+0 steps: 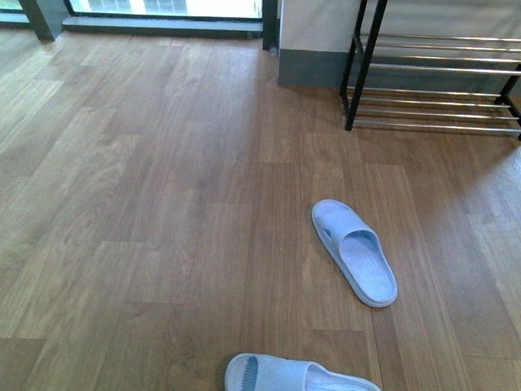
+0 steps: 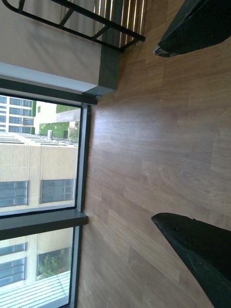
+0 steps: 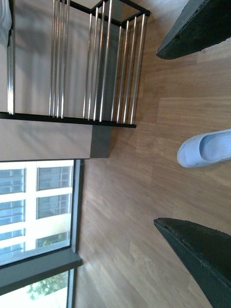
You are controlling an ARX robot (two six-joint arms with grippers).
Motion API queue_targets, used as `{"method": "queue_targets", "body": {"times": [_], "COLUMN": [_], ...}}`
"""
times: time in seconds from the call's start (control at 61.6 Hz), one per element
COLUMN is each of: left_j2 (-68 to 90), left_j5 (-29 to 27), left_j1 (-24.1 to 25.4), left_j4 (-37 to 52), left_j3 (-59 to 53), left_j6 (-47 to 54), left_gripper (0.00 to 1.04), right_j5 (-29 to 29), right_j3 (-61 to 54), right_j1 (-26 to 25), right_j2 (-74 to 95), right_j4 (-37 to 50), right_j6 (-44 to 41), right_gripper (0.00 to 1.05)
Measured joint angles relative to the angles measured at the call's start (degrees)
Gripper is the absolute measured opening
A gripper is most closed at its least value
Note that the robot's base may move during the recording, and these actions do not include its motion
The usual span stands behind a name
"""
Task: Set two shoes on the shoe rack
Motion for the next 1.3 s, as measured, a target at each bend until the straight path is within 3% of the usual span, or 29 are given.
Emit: {"method": "queue_targets", "body": {"times": [0.049, 0.097, 0.211, 0.357, 0.406, 0.47, 0.584, 0.892, 1.298], "left_j2": [0.0, 0.0, 0.0, 0.0, 0.0, 0.0, 0.0, 0.0, 0.0], "left_j5": [0.0, 0.0, 0.0, 0.0, 0.0, 0.0, 0.0, 0.0, 0.0], "left_j1": [0.0, 0.0, 0.0, 0.0, 0.0, 0.0, 0.0, 0.0, 0.0], "left_j4": [0.0, 0.0, 0.0, 0.0, 0.0, 0.0, 0.0, 0.0, 0.0], "left_j3": [0.0, 0.0, 0.0, 0.0, 0.0, 0.0, 0.0, 0.0, 0.0], "left_j6": [0.0, 0.0, 0.0, 0.0, 0.0, 0.0, 0.0, 0.0, 0.0], "left_gripper": [0.95, 0.95, 0.95, 0.95, 0.95, 0.95, 0.95, 0.95, 0.95], "right_j5": [0.5, 5.4, 4.1, 0.1, 0.2, 0.0, -0.3, 1.1, 0.8], "right_j3": [0.0, 0.1, 0.1, 0.4, 2.6, 6.6, 15.9, 45.2, 77.3], "right_j1": [0.1, 1.5, 1.4, 2.2, 3.2, 4.0, 4.5, 2.9, -0.9], "right_j2": [0.0, 1.6, 11.6, 36.5, 54.3, 69.9, 93.2, 134.7, 162.2], "right_j4": [0.0, 0.1, 5.7, 25.1, 38.9, 48.9, 58.4, 57.9, 45.4], "right_j6": [-0.3, -3.0, -7.7, -9.7, -10.1, -10.1, -9.4, -8.5, -10.3], "right_gripper": [0.95, 0.95, 0.95, 0.95, 0.95, 0.95, 0.95, 0.95, 0.95]}}
